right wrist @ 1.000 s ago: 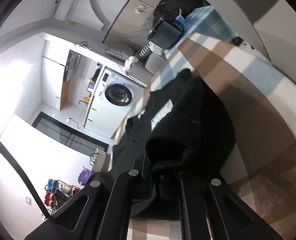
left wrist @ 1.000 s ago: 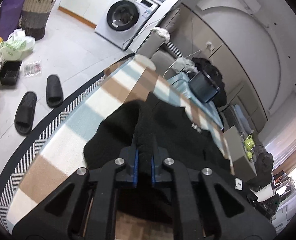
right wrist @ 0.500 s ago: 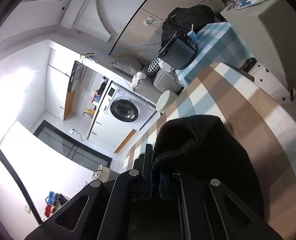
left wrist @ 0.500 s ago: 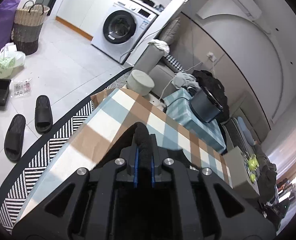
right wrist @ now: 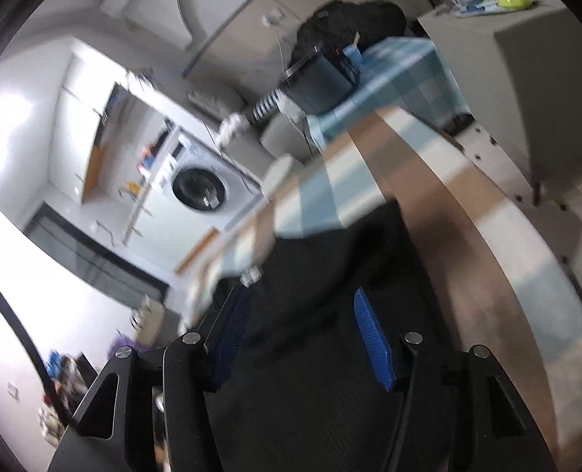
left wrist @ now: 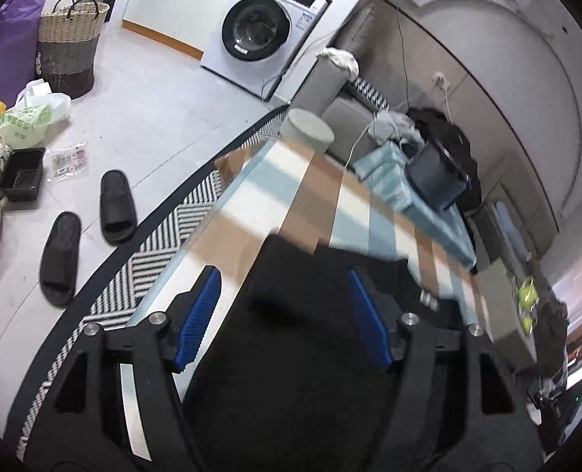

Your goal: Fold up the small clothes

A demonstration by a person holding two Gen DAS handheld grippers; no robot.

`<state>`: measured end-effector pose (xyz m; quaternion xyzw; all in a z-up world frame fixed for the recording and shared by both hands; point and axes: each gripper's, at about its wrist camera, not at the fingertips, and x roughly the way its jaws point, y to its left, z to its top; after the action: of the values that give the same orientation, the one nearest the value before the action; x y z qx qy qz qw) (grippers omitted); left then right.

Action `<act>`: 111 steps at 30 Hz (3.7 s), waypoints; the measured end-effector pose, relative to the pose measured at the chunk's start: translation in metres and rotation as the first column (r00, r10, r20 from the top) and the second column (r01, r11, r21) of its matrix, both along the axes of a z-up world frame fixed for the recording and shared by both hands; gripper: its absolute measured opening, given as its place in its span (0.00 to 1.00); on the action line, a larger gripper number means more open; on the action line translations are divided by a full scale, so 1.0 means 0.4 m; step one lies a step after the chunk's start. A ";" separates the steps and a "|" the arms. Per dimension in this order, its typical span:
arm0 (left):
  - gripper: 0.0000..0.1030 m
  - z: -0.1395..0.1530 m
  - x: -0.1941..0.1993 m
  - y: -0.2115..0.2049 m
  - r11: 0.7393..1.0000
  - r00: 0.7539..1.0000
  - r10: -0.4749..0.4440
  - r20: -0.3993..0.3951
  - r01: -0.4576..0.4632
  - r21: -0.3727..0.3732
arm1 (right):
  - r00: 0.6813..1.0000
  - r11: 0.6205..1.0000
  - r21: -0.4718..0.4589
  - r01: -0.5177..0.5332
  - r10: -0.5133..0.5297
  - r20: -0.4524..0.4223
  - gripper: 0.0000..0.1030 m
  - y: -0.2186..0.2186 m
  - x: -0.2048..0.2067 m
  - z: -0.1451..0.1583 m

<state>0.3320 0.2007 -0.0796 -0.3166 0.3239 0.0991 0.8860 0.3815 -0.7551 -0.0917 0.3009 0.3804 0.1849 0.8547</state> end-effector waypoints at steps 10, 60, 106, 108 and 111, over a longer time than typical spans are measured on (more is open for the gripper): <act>0.63 -0.116 -0.206 -0.132 0.983 0.978 -0.107 -0.177 0.131 0.130 | 0.983 0.966 -0.208 -0.157 0.133 -0.124 0.63 0.051 -0.196 -0.100; 0.62 -0.006 -0.572 -0.261 0.954 0.967 -0.217 -0.132 0.239 0.180 | 0.983 0.945 -0.279 -0.172 0.182 0.008 0.41 0.012 -0.319 -0.020; 0.63 -0.117 -0.160 -0.089 0.969 0.952 -0.237 -0.193 0.220 -0.109 | 0.988 0.996 0.017 -0.085 0.087 -0.131 0.59 -0.040 0.074 -0.122; 0.63 -0.119 -0.155 -0.080 0.971 0.957 -0.224 -0.184 0.204 -0.121 | 0.989 0.997 0.019 -0.069 0.071 -0.127 0.59 -0.037 0.105 -0.124; 0.63 -0.114 -0.133 -0.075 0.972 0.960 -0.217 -0.176 0.197 -0.128 | 0.991 0.995 0.057 -0.084 0.090 -0.099 0.59 -0.022 0.141 -0.113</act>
<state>0.2786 0.1707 -0.1254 -0.3181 0.4428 0.0175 0.8381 0.4381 -0.7639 -0.1371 0.3156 0.4311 0.2166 0.8171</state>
